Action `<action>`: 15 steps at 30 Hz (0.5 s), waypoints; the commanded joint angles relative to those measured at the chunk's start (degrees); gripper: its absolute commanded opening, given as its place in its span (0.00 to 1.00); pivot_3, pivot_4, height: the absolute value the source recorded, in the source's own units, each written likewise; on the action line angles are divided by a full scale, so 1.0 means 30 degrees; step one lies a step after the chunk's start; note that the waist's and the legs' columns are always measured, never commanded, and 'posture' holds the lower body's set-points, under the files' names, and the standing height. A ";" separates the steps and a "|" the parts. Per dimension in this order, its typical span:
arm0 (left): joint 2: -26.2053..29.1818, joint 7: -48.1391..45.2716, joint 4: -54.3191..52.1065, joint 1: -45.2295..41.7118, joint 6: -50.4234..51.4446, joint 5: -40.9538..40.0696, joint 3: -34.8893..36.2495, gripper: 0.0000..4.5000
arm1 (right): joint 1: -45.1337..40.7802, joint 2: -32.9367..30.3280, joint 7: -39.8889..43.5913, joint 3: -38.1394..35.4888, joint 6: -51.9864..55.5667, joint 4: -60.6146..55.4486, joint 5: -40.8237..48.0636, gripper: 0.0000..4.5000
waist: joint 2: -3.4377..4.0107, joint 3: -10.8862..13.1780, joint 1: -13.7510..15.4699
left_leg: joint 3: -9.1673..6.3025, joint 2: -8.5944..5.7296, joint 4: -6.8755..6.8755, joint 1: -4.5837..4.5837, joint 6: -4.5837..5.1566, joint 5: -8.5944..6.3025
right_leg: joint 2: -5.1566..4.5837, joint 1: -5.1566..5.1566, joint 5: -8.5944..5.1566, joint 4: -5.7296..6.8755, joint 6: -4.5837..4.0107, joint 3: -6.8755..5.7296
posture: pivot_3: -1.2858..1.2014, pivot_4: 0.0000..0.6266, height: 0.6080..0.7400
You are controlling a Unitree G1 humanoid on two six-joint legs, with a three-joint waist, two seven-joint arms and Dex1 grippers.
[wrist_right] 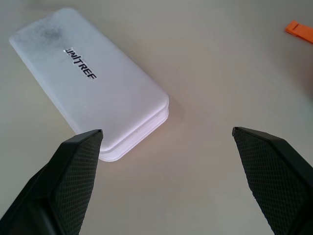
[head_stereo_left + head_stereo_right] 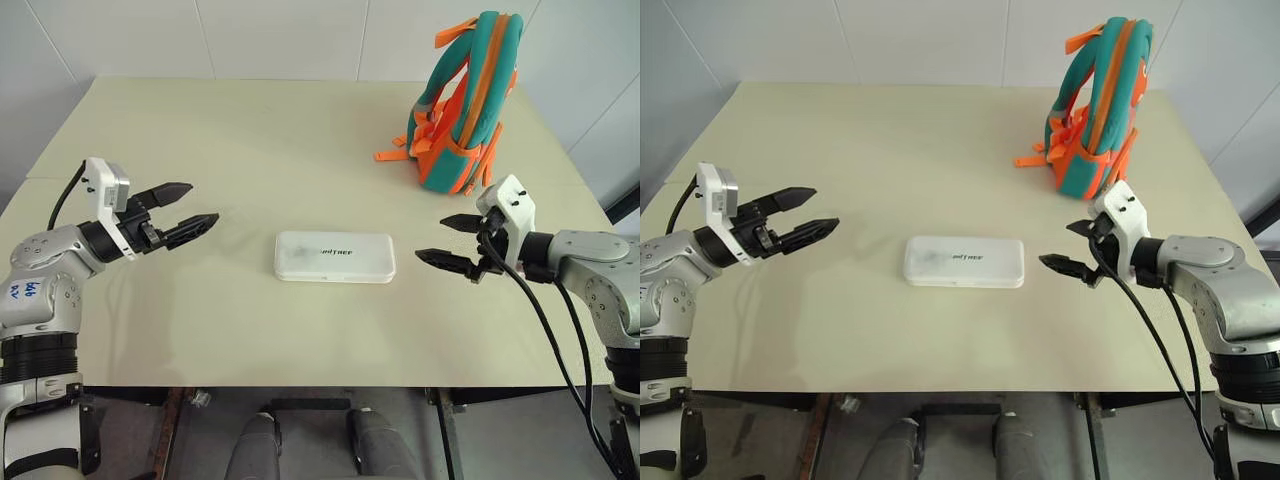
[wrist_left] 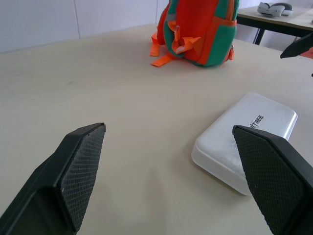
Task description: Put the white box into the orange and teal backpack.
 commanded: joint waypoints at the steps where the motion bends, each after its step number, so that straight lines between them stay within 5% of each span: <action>1: 0.0218 -0.0194 -0.0114 -0.0386 -0.0235 0.0094 0.0147 0.99 | 0.0153 0.0035 -0.0378 -0.0925 0.0426 -0.1371 0.0619 1.00 | 0.0000 0.0000 0.0007 | 0.0000 0.0002 -0.0002 -0.0002 0.0000 0.0000 | 0.0001 -0.0002 0.0000 0.0000 0.0000 -0.0001 | 0.52 0.24 1.00; 7: 0.0008 -0.0146 -0.0086 -0.0392 -0.0384 0.0233 -0.0009 0.99 | -0.0042 0.0634 -0.0648 -0.0808 -0.0077 -0.0739 0.0511 1.00 | 0.0000 0.0000 0.0005 | 0.0000 0.0000 0.0015 -0.0001 0.0001 0.0000 | 0.0001 0.0004 0.0004 0.0004 0.0007 -0.0001 | 0.52 0.24 1.00; 15: 0.0442 0.0399 -0.0673 -0.0313 0.2907 0.0308 -0.0906 0.99 | -0.1965 0.1393 -0.2241 0.1914 -0.2549 0.3449 -0.3639 1.00 | 0.0000 0.0000 -0.0027 | 0.0003 0.0001 0.0020 0.0005 0.0000 0.0000 | 0.0004 0.0000 0.0003 0.0010 0.0003 0.0002 | 0.52 0.24 1.00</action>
